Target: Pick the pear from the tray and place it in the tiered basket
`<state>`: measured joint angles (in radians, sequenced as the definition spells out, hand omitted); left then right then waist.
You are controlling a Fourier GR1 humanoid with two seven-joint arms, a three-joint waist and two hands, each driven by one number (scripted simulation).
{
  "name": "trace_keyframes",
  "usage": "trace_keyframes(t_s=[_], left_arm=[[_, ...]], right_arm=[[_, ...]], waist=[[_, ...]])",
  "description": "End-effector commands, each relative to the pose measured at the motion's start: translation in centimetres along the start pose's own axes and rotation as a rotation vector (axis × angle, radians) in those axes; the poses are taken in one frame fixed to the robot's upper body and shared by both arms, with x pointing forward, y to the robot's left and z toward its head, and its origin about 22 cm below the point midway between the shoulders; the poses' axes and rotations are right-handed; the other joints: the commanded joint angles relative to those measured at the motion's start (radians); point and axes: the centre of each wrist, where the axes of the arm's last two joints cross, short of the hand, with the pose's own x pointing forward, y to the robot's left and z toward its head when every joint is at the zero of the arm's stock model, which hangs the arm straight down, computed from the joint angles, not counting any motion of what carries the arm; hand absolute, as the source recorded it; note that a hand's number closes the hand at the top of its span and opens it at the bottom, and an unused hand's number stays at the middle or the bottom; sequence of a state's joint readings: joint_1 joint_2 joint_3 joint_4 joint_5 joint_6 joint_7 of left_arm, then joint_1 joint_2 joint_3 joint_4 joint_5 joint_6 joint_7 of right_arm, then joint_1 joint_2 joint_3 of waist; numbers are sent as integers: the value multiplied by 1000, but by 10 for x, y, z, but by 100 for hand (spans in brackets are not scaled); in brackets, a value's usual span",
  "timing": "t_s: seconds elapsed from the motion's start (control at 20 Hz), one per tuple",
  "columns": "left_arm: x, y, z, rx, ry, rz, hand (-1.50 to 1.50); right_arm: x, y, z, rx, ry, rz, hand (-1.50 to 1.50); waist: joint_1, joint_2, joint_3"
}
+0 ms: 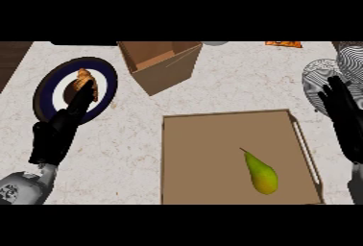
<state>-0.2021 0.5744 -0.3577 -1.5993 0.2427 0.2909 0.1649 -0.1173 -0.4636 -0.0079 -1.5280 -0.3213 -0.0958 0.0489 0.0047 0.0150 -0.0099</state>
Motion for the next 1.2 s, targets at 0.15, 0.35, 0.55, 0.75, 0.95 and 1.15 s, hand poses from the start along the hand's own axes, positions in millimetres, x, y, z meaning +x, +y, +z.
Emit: trace_keyframes(t_s=[0.15, 0.35, 0.55, 0.75, 0.95, 1.15], left_arm=[[-25, -24, -3, -44, -58, 119, 0], [-43, -56, 5, -130, -45, 225, 0], [-66, -43, -3, -106, -30, 260, 0], [-69, -42, 4, -107, -35, 252, 0], [-79, -52, 9, -99, -15, 238, 0], [-70, -56, 1, -119, -17, 238, 0]], right_arm=[[-9, 105, -23, 180, 202, -72, -150], [-33, 166, -12, 186, 395, 47, -150], [-49, 200, -9, 189, 264, -133, -150], [16, 182, -27, 245, 154, 54, -150], [56, 139, -40, 309, 187, 386, -150], [74, 128, -52, 453, 320, 774, -150]], waist=[[24, -5, 7], [30, -1, 5], [0, -11, 10], [-4, -17, 9], [-17, -26, 5], [-8, -25, 3]])
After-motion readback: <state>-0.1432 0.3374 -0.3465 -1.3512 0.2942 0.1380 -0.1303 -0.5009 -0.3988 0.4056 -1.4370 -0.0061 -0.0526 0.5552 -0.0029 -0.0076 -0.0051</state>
